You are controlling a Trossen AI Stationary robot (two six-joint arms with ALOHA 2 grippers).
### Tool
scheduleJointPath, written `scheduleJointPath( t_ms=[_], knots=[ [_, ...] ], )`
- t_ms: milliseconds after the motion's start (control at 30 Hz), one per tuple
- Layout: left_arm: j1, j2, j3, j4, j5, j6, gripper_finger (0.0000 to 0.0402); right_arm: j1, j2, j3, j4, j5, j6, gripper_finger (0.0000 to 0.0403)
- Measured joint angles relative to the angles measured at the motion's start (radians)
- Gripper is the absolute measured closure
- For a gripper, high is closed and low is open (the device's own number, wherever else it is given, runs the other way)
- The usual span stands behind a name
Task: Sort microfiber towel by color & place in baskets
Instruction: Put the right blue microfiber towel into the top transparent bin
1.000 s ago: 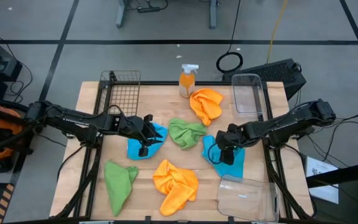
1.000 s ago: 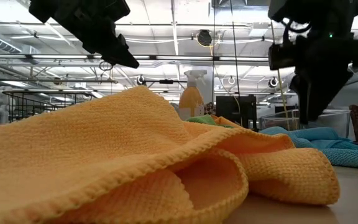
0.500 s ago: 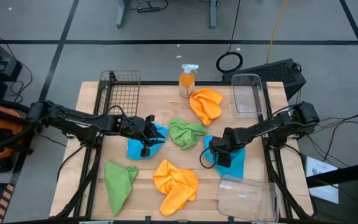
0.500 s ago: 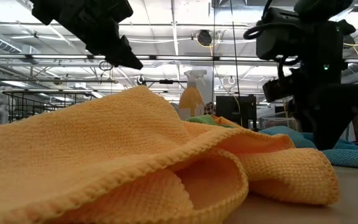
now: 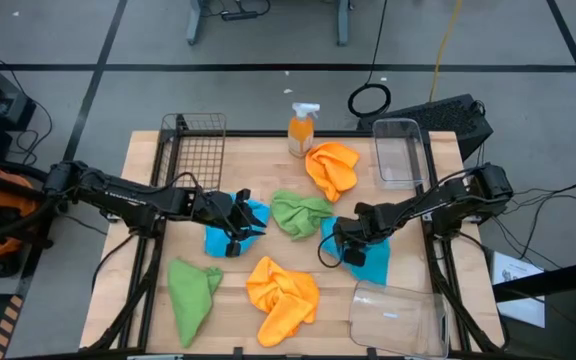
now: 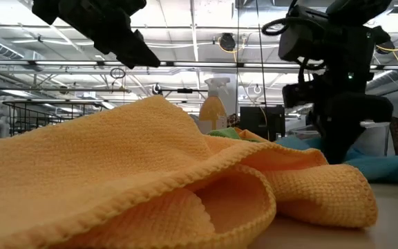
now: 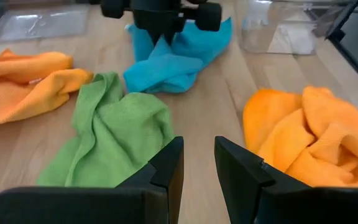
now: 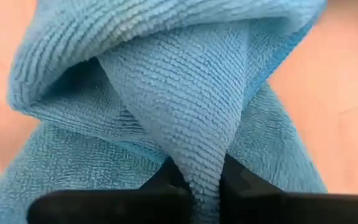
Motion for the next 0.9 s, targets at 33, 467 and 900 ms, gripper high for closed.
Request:
scheduleJointPath(
  t_ms=[33, 467, 900],
  knots=[
    [-0.003, 0.0, 0.0, 0.016, 0.0, 0.001, 0.0303, 0.0, -0.025, 0.0, 0.001, 0.014, 0.0, 0.0379],
    [-0.005, 0.0, 0.0, 0.257, -0.036, 0.044, 0.0303, 0.004, -0.341, 0.004, 0.263, 0.095, -0.092, 0.0391],
    [0.019, 0.0, 0.0, 0.492, -0.145, 0.162, 0.018, 0.018, -0.451, 0.005, 0.736, 0.145, -0.442, 0.039]
  ],
)
